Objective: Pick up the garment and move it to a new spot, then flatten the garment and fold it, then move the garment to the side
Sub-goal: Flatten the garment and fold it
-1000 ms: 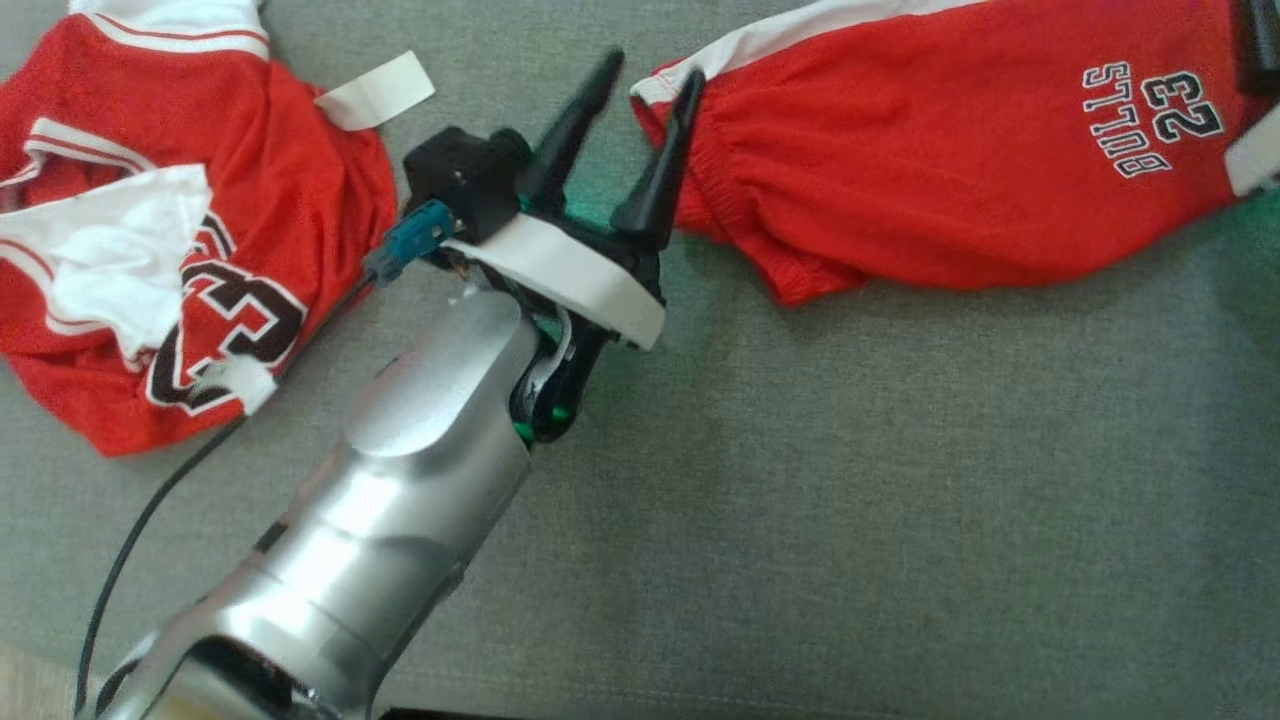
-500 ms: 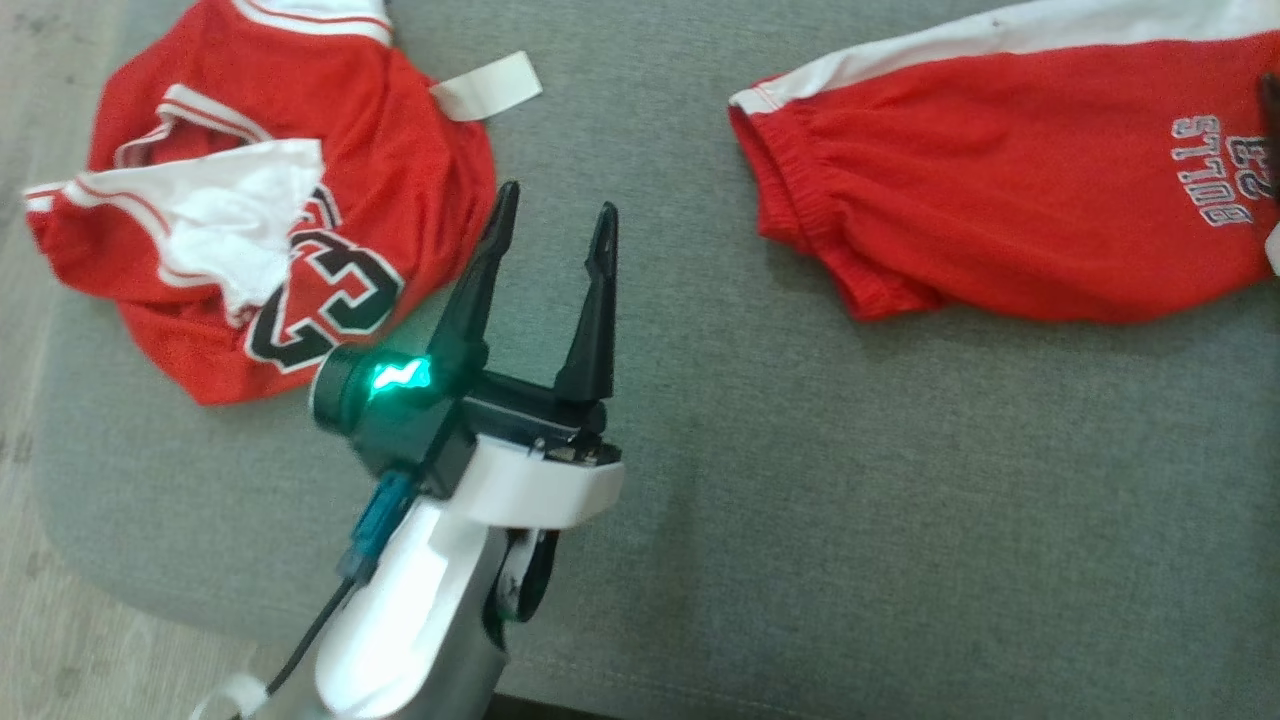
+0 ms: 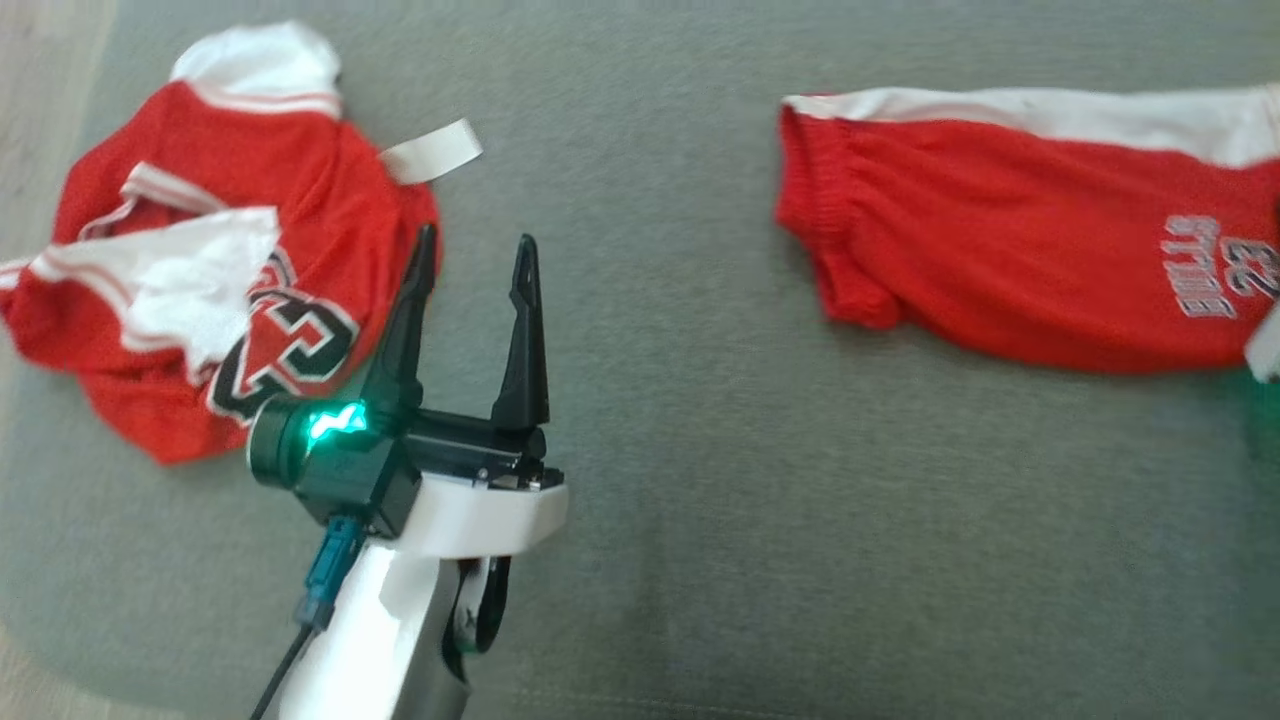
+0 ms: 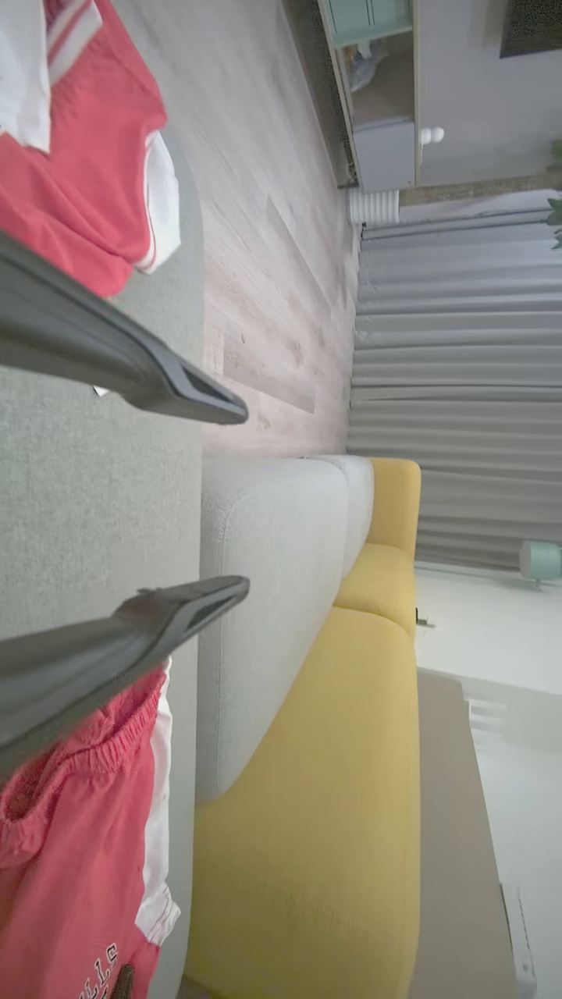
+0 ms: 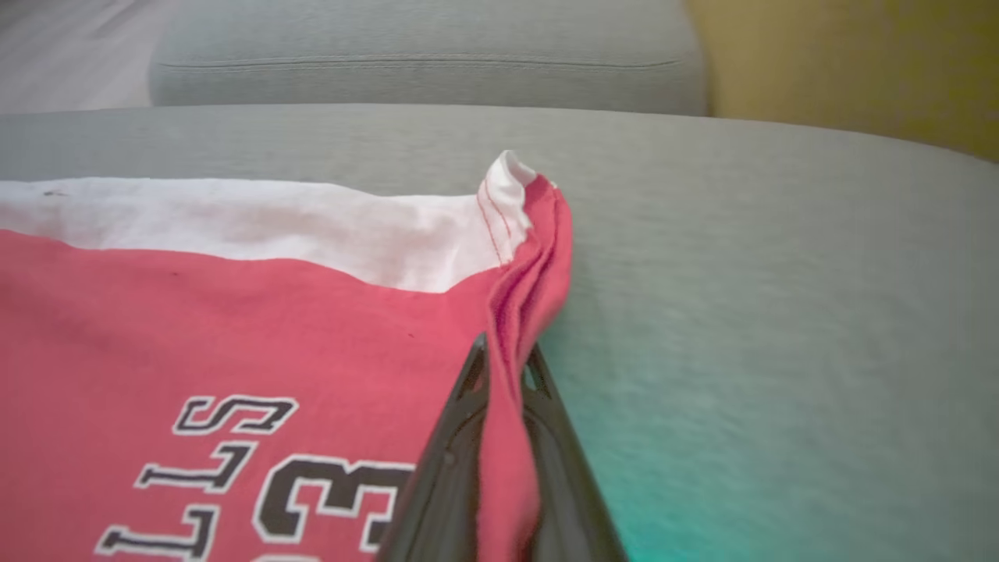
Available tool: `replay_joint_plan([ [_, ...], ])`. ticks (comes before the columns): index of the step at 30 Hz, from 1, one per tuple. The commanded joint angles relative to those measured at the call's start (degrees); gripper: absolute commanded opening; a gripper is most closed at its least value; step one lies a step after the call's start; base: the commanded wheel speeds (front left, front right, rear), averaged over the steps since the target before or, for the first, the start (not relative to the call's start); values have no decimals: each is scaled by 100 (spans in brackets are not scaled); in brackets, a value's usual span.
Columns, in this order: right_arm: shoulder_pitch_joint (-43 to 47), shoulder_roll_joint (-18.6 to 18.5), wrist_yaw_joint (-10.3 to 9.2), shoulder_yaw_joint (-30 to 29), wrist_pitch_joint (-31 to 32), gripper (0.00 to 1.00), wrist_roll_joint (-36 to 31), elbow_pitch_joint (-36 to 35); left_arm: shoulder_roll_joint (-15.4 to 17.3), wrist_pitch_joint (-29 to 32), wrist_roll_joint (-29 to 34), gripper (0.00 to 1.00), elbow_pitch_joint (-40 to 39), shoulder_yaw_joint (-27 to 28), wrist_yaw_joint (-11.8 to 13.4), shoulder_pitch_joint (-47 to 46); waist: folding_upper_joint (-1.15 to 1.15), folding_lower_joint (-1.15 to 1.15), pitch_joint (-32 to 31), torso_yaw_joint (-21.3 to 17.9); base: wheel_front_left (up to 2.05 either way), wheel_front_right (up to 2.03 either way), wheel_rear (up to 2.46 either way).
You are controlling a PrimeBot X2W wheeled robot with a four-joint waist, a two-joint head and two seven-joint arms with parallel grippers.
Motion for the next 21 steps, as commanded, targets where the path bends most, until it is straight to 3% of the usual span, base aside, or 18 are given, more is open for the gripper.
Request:
replay_joint_plan([
  [1,161,-218,-4,-2,-143,0,43,23,27,-28,50,100,-177,228,-8,-3,0,0,-198,-235,0,0,0],
  [5,161,-234,-4,-153,-385,0,190,96,27,-28,69,100,-167,288,-10,84,0,0,-266,-380,0,0,0],
  [11,-20,85,-4,-110,-616,0,314,-609,26,-28,50,100,-77,317,-22,205,0,0,-370,-492,0,0,0],
  [17,-81,654,-4,235,-636,0,104,-1382,26,-28,0,100,9,304,-41,257,0,0,-524,-486,0,0,0],
  [21,-48,1228,-4,500,-428,0,-60,-1657,26,-28,-37,100,26,293,-34,294,0,0,-592,-447,0,0,0],
])
